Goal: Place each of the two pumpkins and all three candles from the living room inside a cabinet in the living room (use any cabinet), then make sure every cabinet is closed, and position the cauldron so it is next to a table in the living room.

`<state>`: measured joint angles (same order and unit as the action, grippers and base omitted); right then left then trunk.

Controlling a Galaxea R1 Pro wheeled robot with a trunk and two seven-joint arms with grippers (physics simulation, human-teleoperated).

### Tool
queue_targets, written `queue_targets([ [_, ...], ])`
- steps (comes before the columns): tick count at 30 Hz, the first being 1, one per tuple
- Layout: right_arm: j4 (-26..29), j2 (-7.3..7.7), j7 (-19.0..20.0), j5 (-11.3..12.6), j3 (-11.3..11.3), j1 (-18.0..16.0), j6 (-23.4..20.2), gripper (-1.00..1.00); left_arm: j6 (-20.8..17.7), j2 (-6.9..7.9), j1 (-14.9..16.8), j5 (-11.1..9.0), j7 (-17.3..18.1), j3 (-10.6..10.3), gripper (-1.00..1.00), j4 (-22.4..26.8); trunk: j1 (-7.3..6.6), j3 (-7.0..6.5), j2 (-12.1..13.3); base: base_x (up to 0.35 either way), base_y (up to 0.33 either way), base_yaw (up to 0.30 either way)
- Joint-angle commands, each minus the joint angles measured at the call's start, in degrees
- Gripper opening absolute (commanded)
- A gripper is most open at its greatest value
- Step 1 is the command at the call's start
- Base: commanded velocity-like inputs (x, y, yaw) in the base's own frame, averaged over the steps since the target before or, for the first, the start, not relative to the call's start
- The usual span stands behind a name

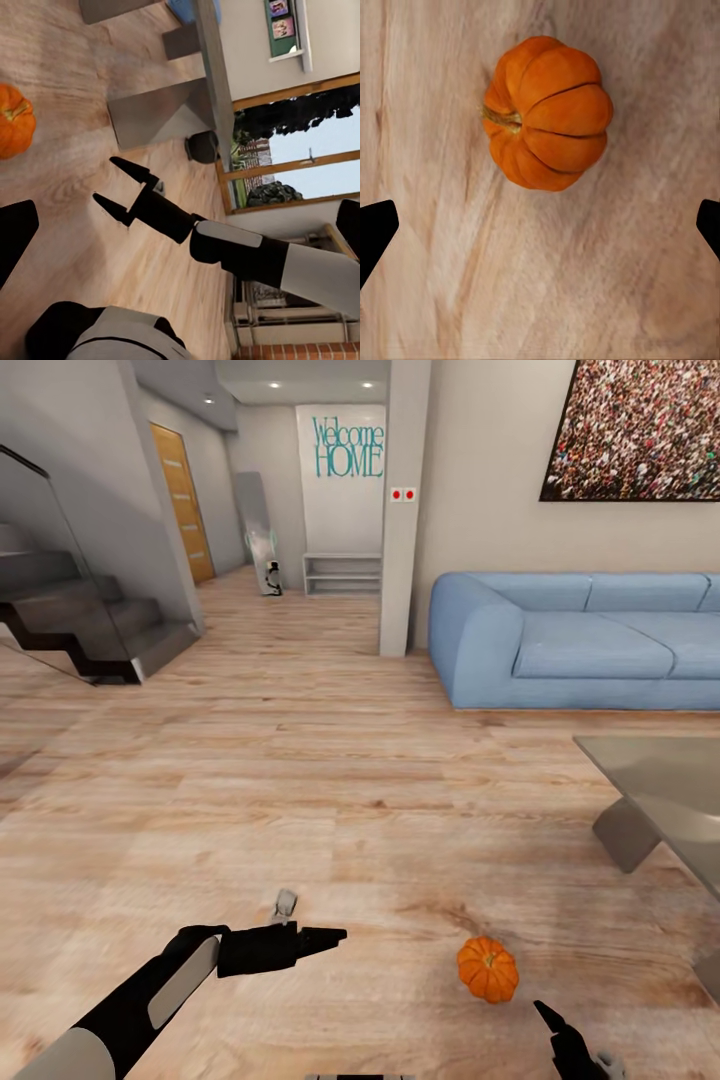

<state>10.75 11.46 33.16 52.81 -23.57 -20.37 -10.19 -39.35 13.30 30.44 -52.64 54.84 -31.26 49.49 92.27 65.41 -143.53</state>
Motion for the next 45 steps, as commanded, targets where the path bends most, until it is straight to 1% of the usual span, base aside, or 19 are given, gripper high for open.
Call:
queue_targets([
  [1,-0.02,-0.01,0.14,0.54,-0.18,-0.02,-0.55,1.0,-0.39,0.06,0.06,-0.38,-0.07,-0.17,1.0,-0.02,0.01,0.05,-0.02,0.223,-0.157,0.0],
  [5,-0.03,0.01,0.0,0.54,-1.01,-0.02,-0.59,1.0,-0.38,0.06,0.06,-0.23,-0.15,-0.2,1.0,-0.08,0.01,0.05,-0.02,0.241,-0.161,0.0],
  [8,-0.03,-0.01,0.06,0.54,-1.23,-0.02,-0.55,1.0,-0.38,0.06,0.06,-0.2,-0.15,-0.2,1.0,-0.09,0.01,0.05,-0.02,0.219,-0.167,0.0],
  [22,-0.07,-0.19,-0.14,0.53,-1.34,-0.02,-0.55,1.0,-0.38,0.06,0.06,-0.19,-0.28,-0.14,1.0,-0.09,0.01,0.05,-0.02,0.049,-0.03,0.0],
  [24,-0.08,-0.19,-0.28,0.53,-1.33,-0.02,-0.57,1.0,-0.38,0.06,0.06,-0.19,-0.29,-0.13,1.0,-0.09,0.06,0.49,-0.05,0.003,-0.001,0.0],
  [26,-0.05,-0.16,-0.46,0.54,-1.28,-0.02,-0.62,1.0,-0.38,0.06,0.06,-0.19,-0.32,-0.12,1.0,-0.11,0.06,0.49,-0.05,0.001,-0.001,0.0],
  [37,0.0,-0.12,-1.49,0.41,-1.14,-0.15,-0.81,1.0,-0.38,0.13,0.06,-0.19,-0.19,-0.11,1.0,0.61,0.35,2.93,-0.19,0.0,0.0,0.0],
  [39,0.06,-0.12,-1.53,0.19,-1.06,-0.19,-1.38,1.0,-0.38,0.14,0.06,-0.19,-0.18,-0.11,1.0,0.65,0.4,3.37,-0.22,0.0,0.0,0.0],
  [43,0.22,-0.06,-1.47,-0.1,-0.82,-0.51,-4.71,1.0,-0.38,0.14,0.06,-0.19,-0.14,-0.11,1.0,0.68,0.4,3.37,-0.22,0.0,0.0,0.0],
  [45,0.38,-0.07,-1.91,-0.28,-0.56,-1.46,-7.81,1.0,-0.38,0.14,0.06,-0.19,-0.11,-0.11,1.0,0.72,0.42,3.59,-0.23,0.0,0.0,0.0],
])
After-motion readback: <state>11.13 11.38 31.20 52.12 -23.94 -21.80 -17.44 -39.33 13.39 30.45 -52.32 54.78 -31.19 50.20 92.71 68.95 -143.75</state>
